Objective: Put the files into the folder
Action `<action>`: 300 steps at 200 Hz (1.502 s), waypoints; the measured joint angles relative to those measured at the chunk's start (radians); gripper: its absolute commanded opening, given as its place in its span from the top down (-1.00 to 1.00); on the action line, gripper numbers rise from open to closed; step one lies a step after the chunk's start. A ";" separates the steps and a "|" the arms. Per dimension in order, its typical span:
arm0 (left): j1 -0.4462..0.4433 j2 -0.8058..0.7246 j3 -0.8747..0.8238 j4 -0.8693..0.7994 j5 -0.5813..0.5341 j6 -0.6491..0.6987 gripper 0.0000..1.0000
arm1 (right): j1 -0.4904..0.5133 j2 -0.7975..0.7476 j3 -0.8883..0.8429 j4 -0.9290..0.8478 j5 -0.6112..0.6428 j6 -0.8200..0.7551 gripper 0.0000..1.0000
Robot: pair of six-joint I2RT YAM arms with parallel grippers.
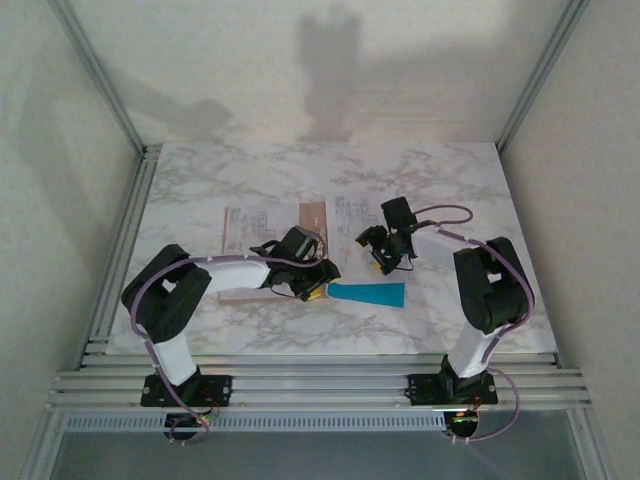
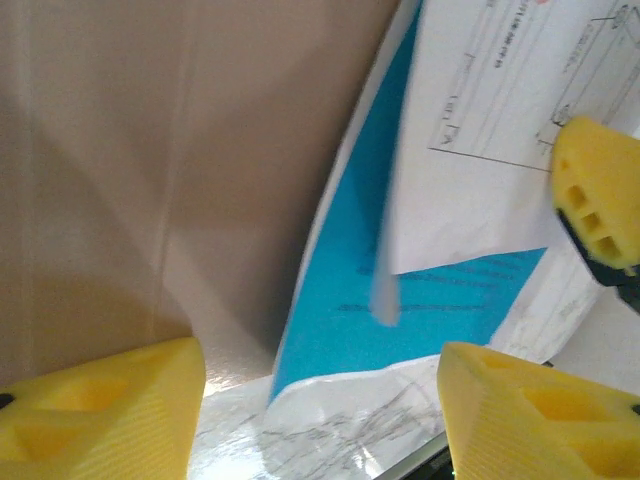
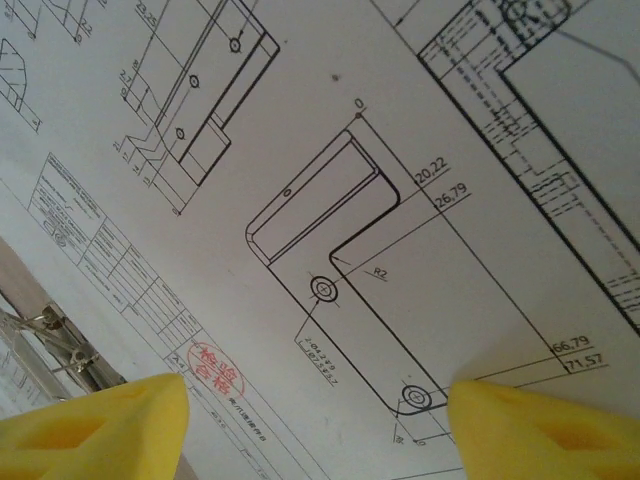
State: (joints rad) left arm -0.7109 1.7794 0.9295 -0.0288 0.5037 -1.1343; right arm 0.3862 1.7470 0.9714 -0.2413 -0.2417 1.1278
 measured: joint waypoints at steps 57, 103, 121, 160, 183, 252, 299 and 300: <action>-0.008 0.023 0.017 0.012 -0.002 -0.024 -0.17 | -0.002 -0.076 -0.114 0.097 -0.014 0.116 -0.46; -0.008 0.034 0.027 0.014 -0.002 -0.034 -0.04 | 0.002 -0.124 -0.170 0.106 -0.011 0.213 -0.47; -0.011 0.036 0.031 0.015 -0.002 -0.034 0.01 | 0.012 -0.130 -0.175 0.104 -0.002 0.248 -0.48; -0.019 0.037 0.032 0.018 -0.003 -0.034 0.10 | 0.045 -0.156 -0.190 0.076 0.014 0.304 -0.49; -0.021 0.037 0.032 0.018 -0.006 -0.034 0.12 | 0.053 -0.164 -0.193 0.056 0.018 0.317 -0.49; -0.021 0.037 0.032 0.017 -0.007 -0.033 0.37 | 0.064 -0.189 -0.219 0.047 0.032 0.362 -0.50; -0.032 0.037 0.032 0.007 -0.028 -0.024 0.98 | 0.064 -0.190 -0.215 0.044 0.033 0.380 -0.58; -0.033 0.037 0.032 0.006 -0.028 -0.021 1.00 | 0.064 -0.190 -0.214 0.043 0.032 0.380 -0.58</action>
State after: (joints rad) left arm -0.7437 1.8160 0.9615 -0.0223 0.4755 -1.1549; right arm 0.4507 1.5574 0.7574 -0.1986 -0.2092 1.5078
